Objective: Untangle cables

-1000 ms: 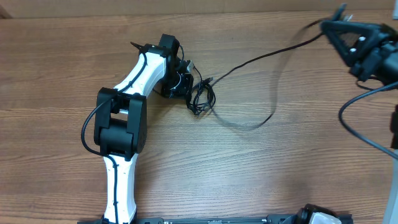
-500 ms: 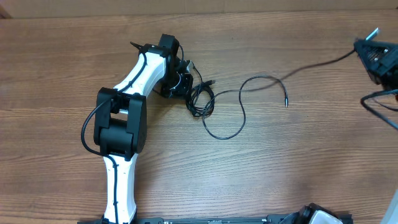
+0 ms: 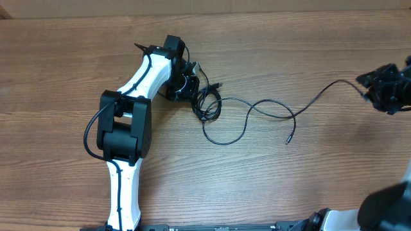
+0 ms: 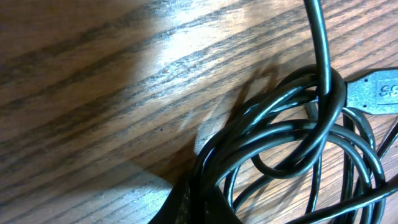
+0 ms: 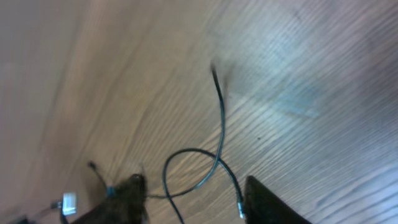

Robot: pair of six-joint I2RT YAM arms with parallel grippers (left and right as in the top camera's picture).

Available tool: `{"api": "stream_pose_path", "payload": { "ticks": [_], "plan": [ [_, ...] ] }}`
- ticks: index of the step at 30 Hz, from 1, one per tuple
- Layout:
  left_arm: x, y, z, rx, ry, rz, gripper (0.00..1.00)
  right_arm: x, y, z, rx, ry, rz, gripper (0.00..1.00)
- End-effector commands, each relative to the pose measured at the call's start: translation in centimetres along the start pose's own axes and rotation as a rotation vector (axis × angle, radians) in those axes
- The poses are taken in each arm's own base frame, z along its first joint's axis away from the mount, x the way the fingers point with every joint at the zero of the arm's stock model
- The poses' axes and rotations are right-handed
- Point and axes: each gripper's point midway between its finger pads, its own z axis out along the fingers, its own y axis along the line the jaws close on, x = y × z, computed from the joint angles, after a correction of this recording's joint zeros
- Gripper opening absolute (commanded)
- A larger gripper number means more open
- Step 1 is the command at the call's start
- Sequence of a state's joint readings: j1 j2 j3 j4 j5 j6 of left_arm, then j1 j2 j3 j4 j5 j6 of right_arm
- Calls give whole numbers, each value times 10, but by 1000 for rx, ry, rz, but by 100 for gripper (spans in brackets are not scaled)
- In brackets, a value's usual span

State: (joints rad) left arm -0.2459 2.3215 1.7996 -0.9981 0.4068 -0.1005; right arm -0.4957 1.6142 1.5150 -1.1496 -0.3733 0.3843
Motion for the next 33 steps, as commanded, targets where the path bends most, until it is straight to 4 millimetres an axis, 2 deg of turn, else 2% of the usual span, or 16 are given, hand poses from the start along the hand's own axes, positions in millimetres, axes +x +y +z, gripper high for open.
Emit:
{"api": "stream_pose_path", "payload": {
  "ticks": [1,6,10,12,16,17,19,22,25,26,27,28,31,33],
  "plan": [
    [3,11,7,-19,15,-11,4,-1,-7,19,50,42,5,61],
    [2,11,7,-19,14,-10,5,18,-1,54,76,143,-26,66],
    [2,11,7,-19,14,-10,5,41,19,80,75,203,-103,67],
    [2,11,7,-19,14,-10,5,50,31,88,63,210,-140,87],
    [2,11,7,-19,14,-10,5,76,66,98,6,237,-242,92],
    [2,11,7,-19,14,-10,5,90,85,101,-48,263,-281,96],
    [2,11,7,-19,14,-10,5,108,106,102,-117,299,-323,100],
    [2,11,7,-19,15,-10,5,144,146,103,-233,348,-424,100],
    [2,11,7,-19,15,-10,5,164,163,105,-266,359,-487,100],
    [2,11,7,-19,15,-10,5,171,167,106,-269,364,-505,99],
    [2,11,7,-19,14,-10,5,178,171,107,-269,367,-525,92],
    [2,11,7,-19,14,-10,5,187,173,112,-222,347,-525,77],
    [2,11,7,-19,14,-10,5,187,167,123,-90,261,-446,57],
    [2,11,7,-19,15,-10,5,191,166,127,-32,219,-391,53]
  ]
}}
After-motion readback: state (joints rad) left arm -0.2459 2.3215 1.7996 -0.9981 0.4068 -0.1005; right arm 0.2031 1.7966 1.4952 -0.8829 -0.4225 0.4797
